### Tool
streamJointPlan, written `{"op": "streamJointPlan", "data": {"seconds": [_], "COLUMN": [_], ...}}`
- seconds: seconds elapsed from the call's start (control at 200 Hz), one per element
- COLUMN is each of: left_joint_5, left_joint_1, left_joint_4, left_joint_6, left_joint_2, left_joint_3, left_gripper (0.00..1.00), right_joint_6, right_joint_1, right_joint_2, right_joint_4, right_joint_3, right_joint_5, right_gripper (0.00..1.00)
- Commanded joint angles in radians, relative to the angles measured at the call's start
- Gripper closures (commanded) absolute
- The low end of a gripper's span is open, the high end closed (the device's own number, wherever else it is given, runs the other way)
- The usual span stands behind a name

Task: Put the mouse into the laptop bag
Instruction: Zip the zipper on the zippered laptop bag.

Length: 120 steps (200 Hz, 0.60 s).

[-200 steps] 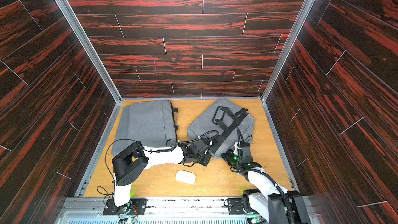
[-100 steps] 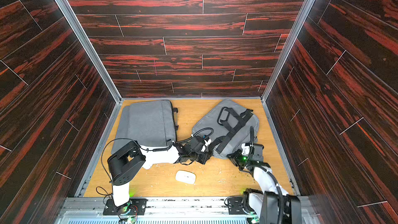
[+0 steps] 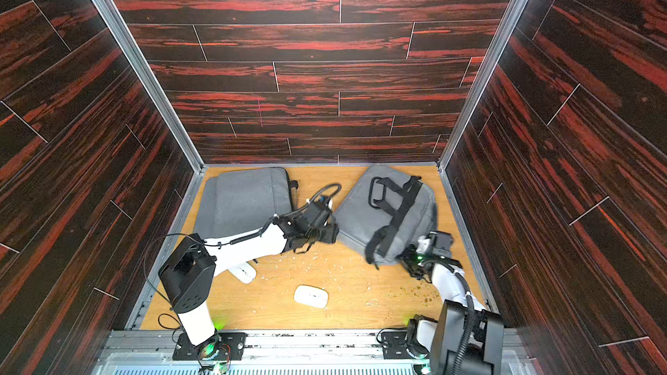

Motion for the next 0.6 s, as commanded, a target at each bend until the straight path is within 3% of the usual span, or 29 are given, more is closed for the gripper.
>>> {"op": "streamJointPlan", "data": {"seconds": [0.0, 0.095, 0.281, 0.441, 0.596], "left_joint_5": [-0.036, 0.015, 0.121, 0.212, 0.258], "left_joint_1": [0.024, 0.026, 0.028, 0.026, 0.005], "left_joint_4": [-0.026, -0.004, 0.009, 0.017, 0.027], "left_joint_6": [0.019, 0.02, 0.009, -0.029, -0.07], "left_joint_2": [0.052, 0.116, 0.275, 0.38, 0.456], "left_joint_3": [0.052, 0.093, 0.234, 0.347, 0.436], "left_gripper": [0.31, 0.29, 0.28, 0.27, 0.27], "right_joint_6": [-0.036, 0.002, 0.053, -0.008, -0.021], "right_joint_1": [-0.128, -0.21, -0.197, -0.088, 0.017], "right_joint_2": [-0.009, 0.01, -0.078, -0.191, -0.265], "right_joint_4": [-0.022, 0.048, 0.033, -0.139, -0.206], "right_joint_3": [0.029, 0.036, 0.096, 0.207, 0.25], "right_joint_5": [0.063, -0.013, 0.023, 0.256, 0.347], "right_gripper": [0.57, 0.52, 0.47, 0.42, 0.41]}}
